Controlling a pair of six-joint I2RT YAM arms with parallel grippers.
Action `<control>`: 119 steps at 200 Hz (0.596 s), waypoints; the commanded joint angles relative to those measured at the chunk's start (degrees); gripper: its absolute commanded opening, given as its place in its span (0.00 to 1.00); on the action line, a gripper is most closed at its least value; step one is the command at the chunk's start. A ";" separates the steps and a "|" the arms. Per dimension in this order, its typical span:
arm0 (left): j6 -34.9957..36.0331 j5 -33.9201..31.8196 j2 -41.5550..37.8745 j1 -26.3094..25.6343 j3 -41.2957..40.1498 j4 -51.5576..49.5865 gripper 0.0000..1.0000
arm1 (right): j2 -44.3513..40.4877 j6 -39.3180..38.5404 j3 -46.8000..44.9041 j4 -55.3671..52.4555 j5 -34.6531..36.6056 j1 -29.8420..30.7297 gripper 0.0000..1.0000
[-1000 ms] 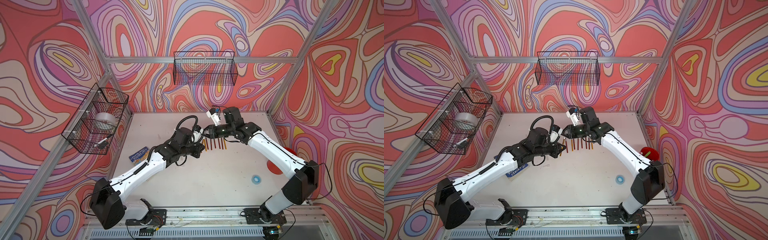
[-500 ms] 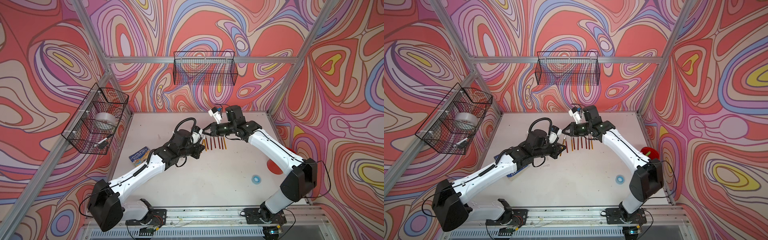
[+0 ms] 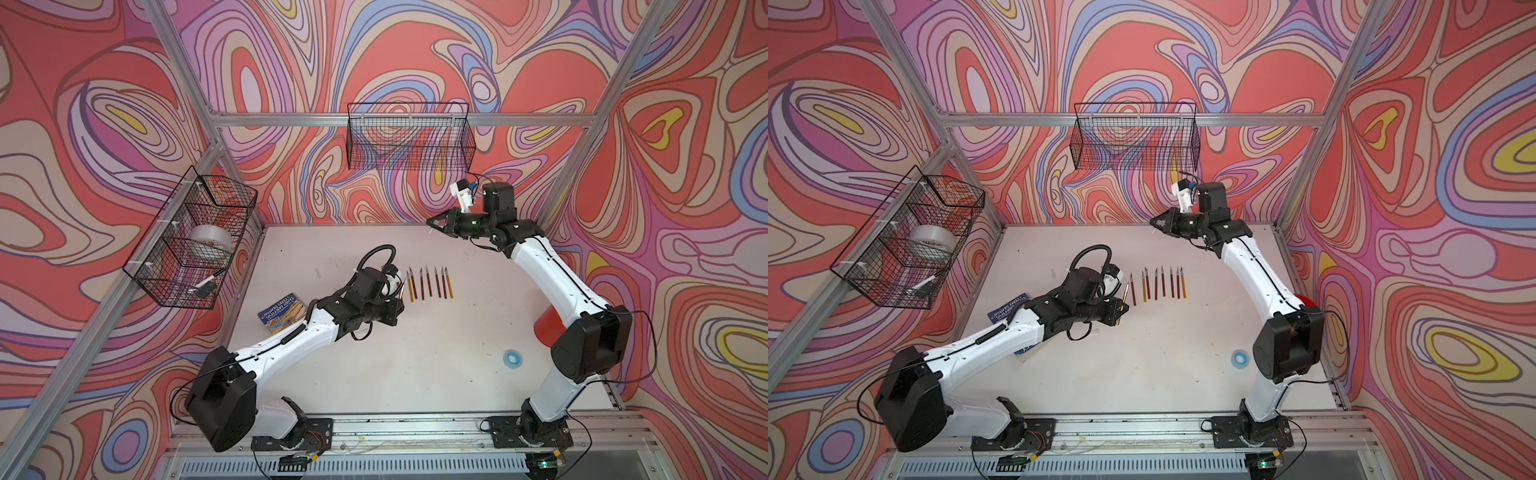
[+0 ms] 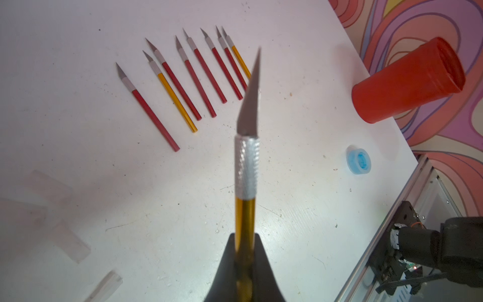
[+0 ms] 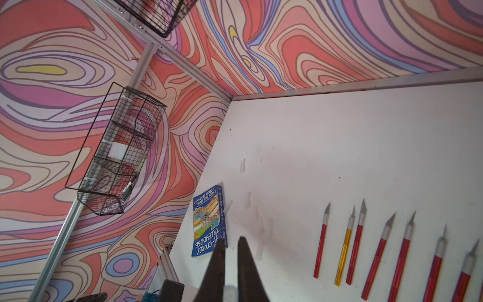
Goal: Remove protective caps from carving knives
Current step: Place the carving knife at the center of the board.
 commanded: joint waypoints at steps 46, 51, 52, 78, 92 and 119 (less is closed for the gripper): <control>-12.68 -3.85 19.36 7.41 13.70 -7.45 0.00 | -12.60 -4.01 -20.21 -0.82 12.96 0.12 0.00; -13.46 -4.48 20.67 7.41 14.52 -7.66 0.00 | -13.33 -4.26 -21.01 -1.19 13.64 0.12 0.00; -13.62 -4.62 20.91 7.41 14.66 -7.69 0.00 | -13.44 -4.34 -21.14 -1.25 13.72 0.12 0.00; -16.57 -6.11 26.21 7.49 18.11 -8.40 0.00 | -16.28 -5.38 -23.90 -2.17 15.70 0.11 0.00; -17.51 -6.77 29.03 7.58 20.23 -9.35 0.00 | -17.28 -5.66 -25.07 -2.15 16.01 0.11 0.00; -18.83 -7.58 33.74 7.79 23.34 -10.53 0.06 | -18.28 -6.09 -26.50 -2.32 16.31 0.11 0.00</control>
